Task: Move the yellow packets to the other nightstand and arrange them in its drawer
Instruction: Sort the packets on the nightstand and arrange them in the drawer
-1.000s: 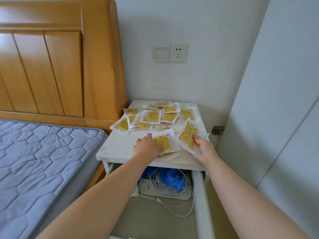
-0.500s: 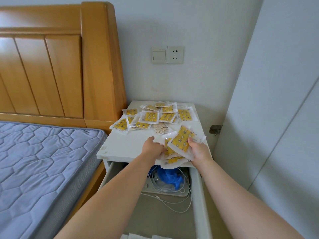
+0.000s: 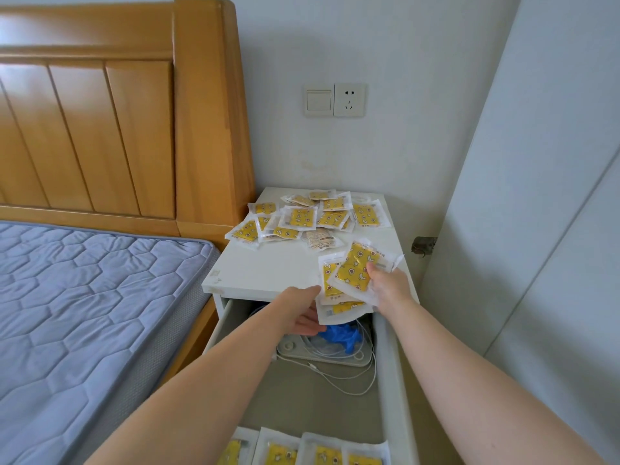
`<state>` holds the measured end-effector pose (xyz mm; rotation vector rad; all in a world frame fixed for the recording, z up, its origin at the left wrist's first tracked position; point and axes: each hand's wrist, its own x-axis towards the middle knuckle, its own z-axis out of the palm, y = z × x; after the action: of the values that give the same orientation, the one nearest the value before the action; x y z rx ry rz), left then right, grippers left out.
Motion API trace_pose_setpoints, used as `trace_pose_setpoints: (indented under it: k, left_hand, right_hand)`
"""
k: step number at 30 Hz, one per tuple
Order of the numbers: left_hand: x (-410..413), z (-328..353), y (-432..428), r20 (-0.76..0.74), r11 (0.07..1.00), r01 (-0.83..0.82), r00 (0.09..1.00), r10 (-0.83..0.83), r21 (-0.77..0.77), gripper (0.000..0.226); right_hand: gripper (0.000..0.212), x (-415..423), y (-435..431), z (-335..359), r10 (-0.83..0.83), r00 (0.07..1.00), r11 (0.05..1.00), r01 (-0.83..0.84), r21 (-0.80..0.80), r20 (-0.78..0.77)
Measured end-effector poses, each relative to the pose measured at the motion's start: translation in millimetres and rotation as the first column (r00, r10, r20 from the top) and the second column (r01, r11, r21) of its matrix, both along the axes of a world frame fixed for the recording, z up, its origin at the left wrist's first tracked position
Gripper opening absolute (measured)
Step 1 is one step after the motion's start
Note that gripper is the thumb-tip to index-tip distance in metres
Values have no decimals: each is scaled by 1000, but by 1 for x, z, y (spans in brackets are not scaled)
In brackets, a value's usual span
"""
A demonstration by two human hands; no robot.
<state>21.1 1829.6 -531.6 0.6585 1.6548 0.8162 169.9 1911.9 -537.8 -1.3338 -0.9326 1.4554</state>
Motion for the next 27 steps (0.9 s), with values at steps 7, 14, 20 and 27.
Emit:
trace_pose_setpoints:
  k: [7,14,20,27]
  left_hand:
    - [9,-22,-6,456,991,-84,889,26,107,22]
    - [-22,-66,-51,378,981,-135,923,74,137,27]
    - [-58,-102,-81,92,977,-211,974,207,33,27]
    - [-75,-117,-83,-37,954,-298,954,297,-26,29]
  right_hand:
    - [15,15,-26,-5,197,976,977,-203,58,91]
    - [13,23,-72,-44,280,960,960,-279,-14,22]
    - [13,12,-96,-80,278,956,925,-291,-245,-90]
    - [8,0,-108,-113,345,939,785,-277,-554,18]
